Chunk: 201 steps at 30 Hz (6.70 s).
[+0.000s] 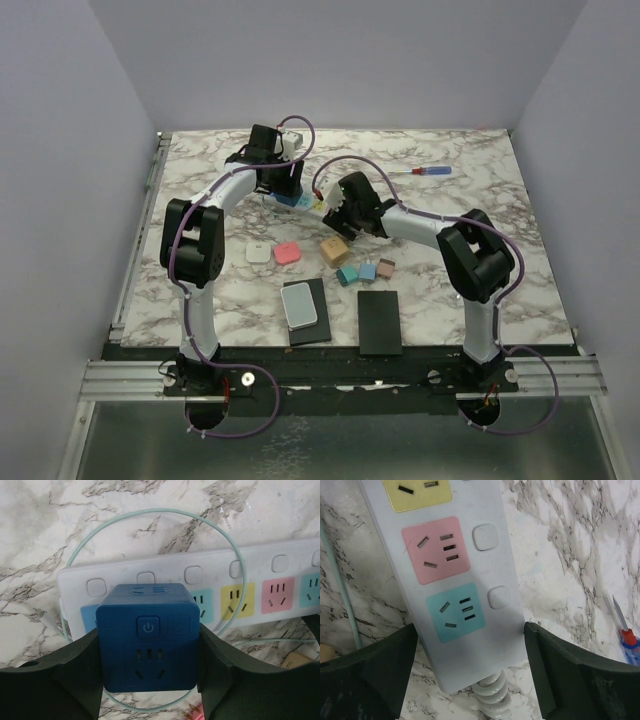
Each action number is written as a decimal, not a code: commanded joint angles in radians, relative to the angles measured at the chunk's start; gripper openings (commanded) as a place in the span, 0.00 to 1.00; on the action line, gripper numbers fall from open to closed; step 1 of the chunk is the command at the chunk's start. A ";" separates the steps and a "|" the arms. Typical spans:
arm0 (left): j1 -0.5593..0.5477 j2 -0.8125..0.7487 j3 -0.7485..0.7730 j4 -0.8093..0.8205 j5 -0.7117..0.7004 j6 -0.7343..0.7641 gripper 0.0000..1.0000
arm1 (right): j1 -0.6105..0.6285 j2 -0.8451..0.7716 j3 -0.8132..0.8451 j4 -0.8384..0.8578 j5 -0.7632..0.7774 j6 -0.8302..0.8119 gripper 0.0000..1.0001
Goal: Pull the plug off the socket
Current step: Remove the plug from the socket.
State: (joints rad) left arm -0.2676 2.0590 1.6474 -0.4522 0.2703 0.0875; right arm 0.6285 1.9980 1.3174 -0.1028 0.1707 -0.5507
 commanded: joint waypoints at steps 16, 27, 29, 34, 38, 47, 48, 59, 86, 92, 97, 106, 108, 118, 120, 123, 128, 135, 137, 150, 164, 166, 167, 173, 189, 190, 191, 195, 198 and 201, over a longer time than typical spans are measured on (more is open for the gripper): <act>-0.006 -0.030 0.038 -0.031 0.071 0.002 0.00 | -0.052 0.104 0.113 -0.126 -0.106 0.066 0.87; -0.008 -0.034 0.026 0.000 0.053 -0.023 0.00 | -0.050 0.058 0.020 -0.168 -0.155 0.228 0.59; -0.008 -0.037 0.019 0.010 0.050 -0.028 0.00 | -0.043 0.048 0.009 -0.178 -0.140 0.251 0.57; -0.009 -0.039 0.014 0.017 0.046 -0.029 0.00 | -0.002 0.037 -0.018 -0.195 -0.056 0.272 0.53; -0.007 -0.041 0.013 0.033 0.052 -0.068 0.00 | 0.008 0.057 -0.027 -0.204 -0.014 0.284 0.51; 0.046 -0.035 0.026 0.050 0.087 -0.182 0.00 | 0.008 0.095 -0.030 -0.225 0.030 0.305 0.49; 0.051 -0.034 0.025 0.052 0.089 -0.187 0.00 | 0.009 0.098 -0.029 -0.226 0.035 0.304 0.49; 0.037 -0.061 -0.011 0.069 0.015 -0.108 0.00 | 0.008 0.118 -0.012 -0.246 0.051 0.314 0.49; 0.029 -0.085 -0.021 0.077 0.006 -0.083 0.00 | 0.008 0.169 0.016 -0.284 0.060 0.324 0.48; 0.067 -0.066 -0.007 0.066 0.041 -0.126 0.00 | 0.008 0.173 0.019 -0.288 0.062 0.322 0.48; 0.064 -0.076 -0.010 0.065 0.008 -0.109 0.00 | 0.007 0.177 0.022 -0.292 0.062 0.322 0.48; -0.045 -0.111 -0.054 0.066 -0.224 0.007 0.00 | 0.008 0.185 0.028 -0.300 0.056 0.324 0.48; -0.065 -0.117 -0.057 0.066 -0.251 0.014 0.00 | 0.007 0.187 0.028 -0.301 0.058 0.324 0.48; -0.052 -0.121 -0.048 0.067 -0.206 -0.007 0.00 | 0.007 0.197 0.034 -0.308 0.062 0.325 0.48; -0.022 -0.115 -0.038 0.068 -0.159 -0.034 0.00 | 0.007 0.198 0.034 -0.308 0.065 0.324 0.48; 0.015 -0.107 -0.031 0.067 -0.111 -0.063 0.00 | 0.008 0.199 0.034 -0.311 0.066 0.324 0.48; 0.082 -0.080 -0.008 0.067 0.007 -0.138 0.00 | 0.008 0.203 0.036 -0.314 0.068 0.322 0.48; 0.109 -0.074 -0.002 0.069 0.038 -0.158 0.00 | 0.008 0.209 0.040 -0.319 0.070 0.322 0.48; 0.107 -0.081 -0.011 0.072 0.017 -0.140 0.00 | 0.008 0.211 0.040 -0.319 0.070 0.322 0.48; -0.060 -0.135 -0.077 0.084 -0.304 0.022 0.00 | 0.008 0.222 0.049 -0.328 0.064 0.322 0.48; 0.001 -0.127 -0.047 0.079 -0.164 -0.049 0.00 | 0.008 0.231 0.053 -0.339 0.069 0.324 0.48; 0.029 -0.117 -0.032 0.071 -0.102 -0.076 0.00 | 0.008 0.232 0.054 -0.340 0.070 0.323 0.48; 0.042 -0.110 -0.020 0.066 -0.068 -0.095 0.00 | 0.007 0.234 0.054 -0.340 0.070 0.323 0.48; 0.089 -0.092 0.001 0.063 0.027 -0.162 0.00 | 0.007 0.236 0.055 -0.344 0.075 0.322 0.48; 0.009 -0.149 -0.054 0.078 -0.199 -0.034 0.00 | 0.007 0.242 0.060 -0.345 0.075 0.324 0.48; 0.008 -0.148 -0.053 0.078 -0.196 -0.036 0.00 | 0.007 0.242 0.060 -0.345 0.075 0.324 0.48; 0.008 -0.148 -0.052 0.079 -0.194 -0.037 0.00 | 0.007 0.242 0.060 -0.344 0.076 0.324 0.48; 0.008 -0.151 -0.052 0.079 -0.191 -0.039 0.00 | 0.007 0.240 0.060 -0.344 0.077 0.324 0.48; 0.008 -0.156 -0.051 0.080 -0.176 -0.046 0.00 | 0.007 0.234 0.058 -0.339 0.078 0.326 0.48; 0.008 -0.171 -0.045 0.082 -0.156 -0.059 0.00 | 0.007 0.223 0.053 -0.325 0.073 0.329 0.48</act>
State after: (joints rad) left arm -0.2649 1.9541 1.5925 -0.4007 0.1066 0.0299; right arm 0.6678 2.0998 1.4593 -0.2028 0.2680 -0.2878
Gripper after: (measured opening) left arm 0.633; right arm 0.482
